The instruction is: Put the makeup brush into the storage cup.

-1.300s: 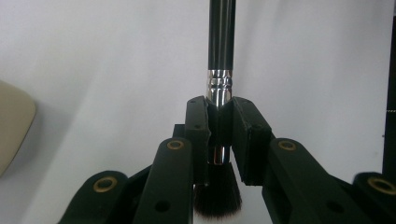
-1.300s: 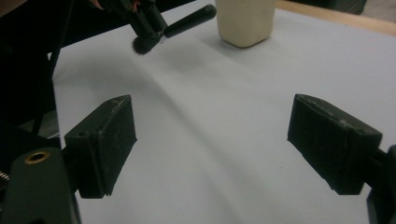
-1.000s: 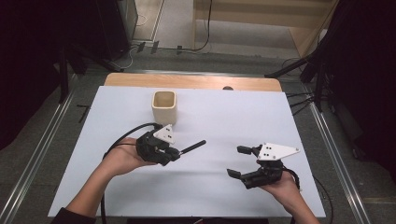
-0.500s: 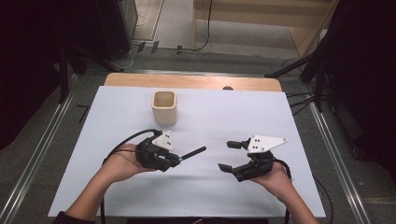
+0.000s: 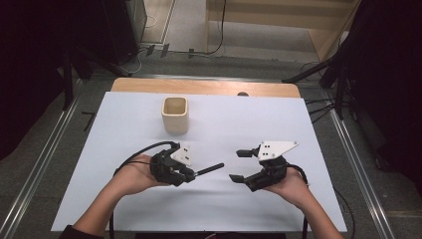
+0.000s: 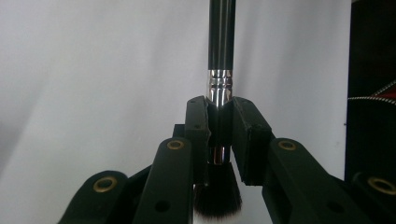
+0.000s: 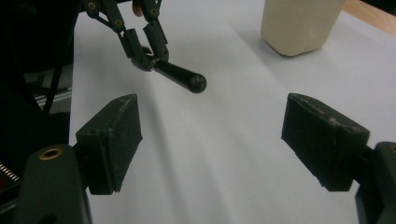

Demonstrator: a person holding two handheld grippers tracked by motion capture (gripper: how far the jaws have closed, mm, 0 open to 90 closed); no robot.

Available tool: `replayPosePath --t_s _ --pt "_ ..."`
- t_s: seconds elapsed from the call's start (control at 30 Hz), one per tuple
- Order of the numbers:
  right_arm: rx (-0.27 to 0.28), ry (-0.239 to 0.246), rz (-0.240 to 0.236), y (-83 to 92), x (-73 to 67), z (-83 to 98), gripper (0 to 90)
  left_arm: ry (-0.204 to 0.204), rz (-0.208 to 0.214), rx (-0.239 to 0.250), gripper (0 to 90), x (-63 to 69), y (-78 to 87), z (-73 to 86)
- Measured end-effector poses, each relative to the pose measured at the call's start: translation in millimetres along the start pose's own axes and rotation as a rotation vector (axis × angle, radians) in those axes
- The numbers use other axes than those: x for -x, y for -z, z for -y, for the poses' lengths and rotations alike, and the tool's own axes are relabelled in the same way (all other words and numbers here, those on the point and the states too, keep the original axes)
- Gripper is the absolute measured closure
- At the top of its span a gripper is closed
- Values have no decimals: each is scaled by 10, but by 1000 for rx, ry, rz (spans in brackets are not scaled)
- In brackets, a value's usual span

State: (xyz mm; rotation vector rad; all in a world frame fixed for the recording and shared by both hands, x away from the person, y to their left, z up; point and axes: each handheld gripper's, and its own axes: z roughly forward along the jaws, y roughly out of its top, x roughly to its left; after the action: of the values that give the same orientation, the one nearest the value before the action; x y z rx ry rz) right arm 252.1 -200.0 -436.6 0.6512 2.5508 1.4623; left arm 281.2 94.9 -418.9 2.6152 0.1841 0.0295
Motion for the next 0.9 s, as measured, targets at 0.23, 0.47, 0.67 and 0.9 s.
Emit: replayPosePath --t_s 0.23,0.47,0.67,0.9 --pt "-52 19 -23 -89 -20 -31 200 -37 13 -50 778 9 -78 -96" --pt "-114 79 -49 -201 -54 -72 202 -57 31 -103 779 -10 -149 -184" --pt "-143 102 -64 -263 -47 -80 208 -85 58 -136 778 -15 -181 -242" --pt "-186 100 -113 -345 -47 -91 218 -137 90 -191 778 -9 -185 -298"
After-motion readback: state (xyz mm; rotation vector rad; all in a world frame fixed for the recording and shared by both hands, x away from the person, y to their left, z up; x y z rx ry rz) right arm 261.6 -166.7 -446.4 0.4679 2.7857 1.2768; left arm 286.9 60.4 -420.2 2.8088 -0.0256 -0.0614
